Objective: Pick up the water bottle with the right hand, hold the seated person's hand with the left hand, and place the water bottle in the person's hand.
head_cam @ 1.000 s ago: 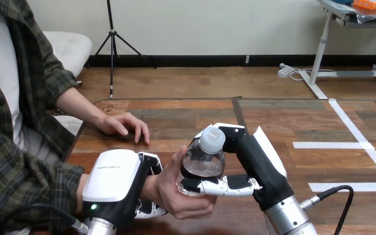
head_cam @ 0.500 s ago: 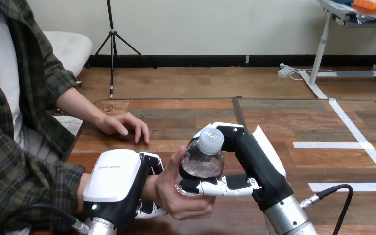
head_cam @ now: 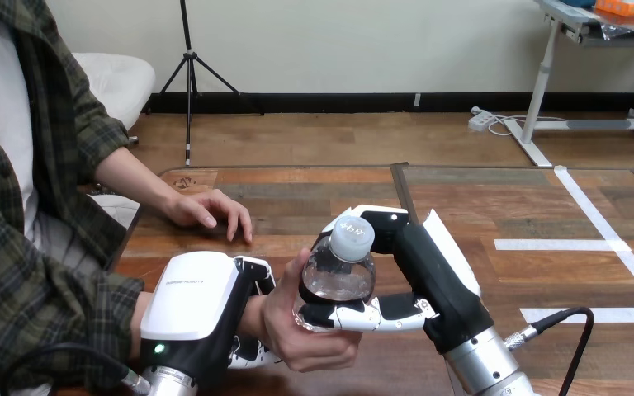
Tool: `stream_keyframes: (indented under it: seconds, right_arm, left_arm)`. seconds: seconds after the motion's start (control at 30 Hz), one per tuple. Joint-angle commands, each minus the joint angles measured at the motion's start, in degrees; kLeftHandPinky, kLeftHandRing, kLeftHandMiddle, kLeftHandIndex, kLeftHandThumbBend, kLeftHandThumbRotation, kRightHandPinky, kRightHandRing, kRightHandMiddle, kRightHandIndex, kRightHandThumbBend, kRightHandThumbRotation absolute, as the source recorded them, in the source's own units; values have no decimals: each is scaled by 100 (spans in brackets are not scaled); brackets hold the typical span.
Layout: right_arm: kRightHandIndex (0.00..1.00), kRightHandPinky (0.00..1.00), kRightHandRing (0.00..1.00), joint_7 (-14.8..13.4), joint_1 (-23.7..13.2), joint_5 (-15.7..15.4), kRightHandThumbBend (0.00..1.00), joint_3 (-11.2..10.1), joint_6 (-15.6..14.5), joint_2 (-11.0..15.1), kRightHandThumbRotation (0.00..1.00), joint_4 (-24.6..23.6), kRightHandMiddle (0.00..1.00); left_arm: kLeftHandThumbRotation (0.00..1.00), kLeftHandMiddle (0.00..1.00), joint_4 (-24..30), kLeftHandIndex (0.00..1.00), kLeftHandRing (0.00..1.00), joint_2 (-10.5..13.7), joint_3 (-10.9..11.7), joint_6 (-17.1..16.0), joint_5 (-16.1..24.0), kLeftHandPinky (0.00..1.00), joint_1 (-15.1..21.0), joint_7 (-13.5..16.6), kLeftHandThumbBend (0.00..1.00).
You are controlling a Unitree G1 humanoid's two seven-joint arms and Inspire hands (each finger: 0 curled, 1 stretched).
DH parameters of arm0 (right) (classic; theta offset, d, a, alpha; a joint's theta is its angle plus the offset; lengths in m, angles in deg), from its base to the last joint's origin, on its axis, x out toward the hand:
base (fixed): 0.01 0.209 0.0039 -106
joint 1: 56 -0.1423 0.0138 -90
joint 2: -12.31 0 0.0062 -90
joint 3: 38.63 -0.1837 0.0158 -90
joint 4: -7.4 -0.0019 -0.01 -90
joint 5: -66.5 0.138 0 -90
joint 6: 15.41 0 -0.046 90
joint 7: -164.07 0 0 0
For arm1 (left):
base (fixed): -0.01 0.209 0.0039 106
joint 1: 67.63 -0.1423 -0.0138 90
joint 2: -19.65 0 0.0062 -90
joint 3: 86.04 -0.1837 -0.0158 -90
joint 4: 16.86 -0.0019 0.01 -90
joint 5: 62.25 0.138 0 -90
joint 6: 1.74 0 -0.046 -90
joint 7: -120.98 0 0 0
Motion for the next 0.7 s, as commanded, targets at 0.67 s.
stream_keyframes:
  seconds: [0.67]
  right_arm:
    - [63, 49, 56, 9, -393, 11, 74, 61, -76, -52, 0, -409, 62]
  left_arm:
    - [0, 34, 235, 33, 31, -146, -36, -135, -81, 29, 233, 100, 85]
